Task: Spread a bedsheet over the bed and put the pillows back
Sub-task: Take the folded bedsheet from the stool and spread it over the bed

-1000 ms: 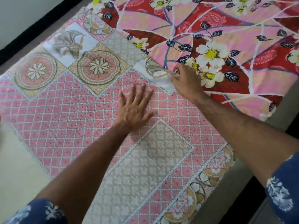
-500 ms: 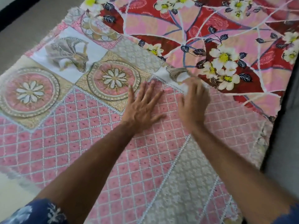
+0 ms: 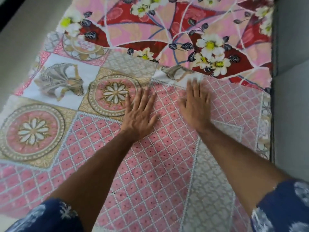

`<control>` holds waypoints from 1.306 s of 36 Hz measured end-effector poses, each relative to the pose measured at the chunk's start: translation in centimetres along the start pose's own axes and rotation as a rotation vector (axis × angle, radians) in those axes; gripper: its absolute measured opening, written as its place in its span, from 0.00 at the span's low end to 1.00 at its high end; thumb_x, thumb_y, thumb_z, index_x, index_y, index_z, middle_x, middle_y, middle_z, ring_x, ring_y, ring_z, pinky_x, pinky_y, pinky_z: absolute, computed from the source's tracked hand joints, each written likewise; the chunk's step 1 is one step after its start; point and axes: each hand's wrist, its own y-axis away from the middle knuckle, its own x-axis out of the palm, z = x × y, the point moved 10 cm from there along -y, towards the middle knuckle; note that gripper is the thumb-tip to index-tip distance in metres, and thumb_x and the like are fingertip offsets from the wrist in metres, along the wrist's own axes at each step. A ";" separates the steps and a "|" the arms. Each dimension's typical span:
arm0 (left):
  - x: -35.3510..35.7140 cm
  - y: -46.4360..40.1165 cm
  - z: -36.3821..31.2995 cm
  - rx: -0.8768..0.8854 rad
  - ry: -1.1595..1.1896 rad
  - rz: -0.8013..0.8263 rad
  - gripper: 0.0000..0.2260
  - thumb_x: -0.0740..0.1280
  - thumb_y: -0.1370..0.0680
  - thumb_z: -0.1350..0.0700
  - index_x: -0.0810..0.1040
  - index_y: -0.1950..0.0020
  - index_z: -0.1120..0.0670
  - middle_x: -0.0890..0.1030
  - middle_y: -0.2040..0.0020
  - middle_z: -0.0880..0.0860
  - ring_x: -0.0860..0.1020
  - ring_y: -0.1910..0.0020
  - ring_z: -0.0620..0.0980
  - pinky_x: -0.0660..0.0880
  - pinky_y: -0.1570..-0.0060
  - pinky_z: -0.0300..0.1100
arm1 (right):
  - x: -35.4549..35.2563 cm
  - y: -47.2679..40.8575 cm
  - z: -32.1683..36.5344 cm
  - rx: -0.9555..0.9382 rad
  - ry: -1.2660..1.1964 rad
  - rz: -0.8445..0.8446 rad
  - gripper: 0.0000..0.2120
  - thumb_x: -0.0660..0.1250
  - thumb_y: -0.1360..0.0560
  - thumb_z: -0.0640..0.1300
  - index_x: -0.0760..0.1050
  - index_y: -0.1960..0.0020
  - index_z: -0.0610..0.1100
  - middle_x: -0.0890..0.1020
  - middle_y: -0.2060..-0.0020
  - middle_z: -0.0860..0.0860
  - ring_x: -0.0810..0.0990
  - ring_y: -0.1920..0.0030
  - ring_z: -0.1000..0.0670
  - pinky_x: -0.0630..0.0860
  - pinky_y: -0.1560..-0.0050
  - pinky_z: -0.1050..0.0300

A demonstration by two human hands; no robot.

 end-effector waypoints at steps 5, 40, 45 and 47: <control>0.1 3.9 -1.1 0.201 -0.086 0.103 0.32 0.45 0.16 0.37 0.42 0.16 0.50 0.43 0.16 0.50 0.42 0.17 0.52 0.38 0.22 0.63 | 2.7 15.6 5.2 -0.131 -0.022 0.032 0.34 0.49 0.16 0.59 0.46 0.16 0.44 0.48 0.17 0.44 0.46 0.17 0.41 0.51 0.22 0.33; -7.6 21.3 30.0 0.602 -0.148 0.316 0.31 0.60 0.21 0.39 0.63 0.19 0.48 0.62 0.19 0.55 0.62 0.22 0.65 0.66 0.29 0.65 | 3.8 20.0 40.5 0.168 -0.035 0.172 0.36 0.49 0.18 0.66 0.44 0.16 0.52 0.47 0.18 0.38 0.46 0.18 0.34 0.50 0.26 0.25; -8.4 18.7 32.4 0.663 -0.242 0.395 0.29 0.51 0.19 0.41 0.57 0.18 0.47 0.61 0.19 0.54 0.61 0.21 0.64 0.65 0.28 0.65 | 4.4 18.3 42.0 0.250 -0.102 0.176 0.37 0.51 0.20 0.67 0.47 0.16 0.53 0.45 0.17 0.41 0.45 0.18 0.34 0.44 0.26 0.22; -8.4 18.2 32.4 0.675 -0.259 0.428 0.29 0.50 0.19 0.41 0.57 0.18 0.46 0.61 0.19 0.55 0.60 0.21 0.64 0.65 0.29 0.66 | 4.4 18.2 41.8 0.243 -0.130 0.169 0.37 0.52 0.20 0.68 0.47 0.16 0.54 0.45 0.17 0.41 0.45 0.18 0.35 0.46 0.26 0.23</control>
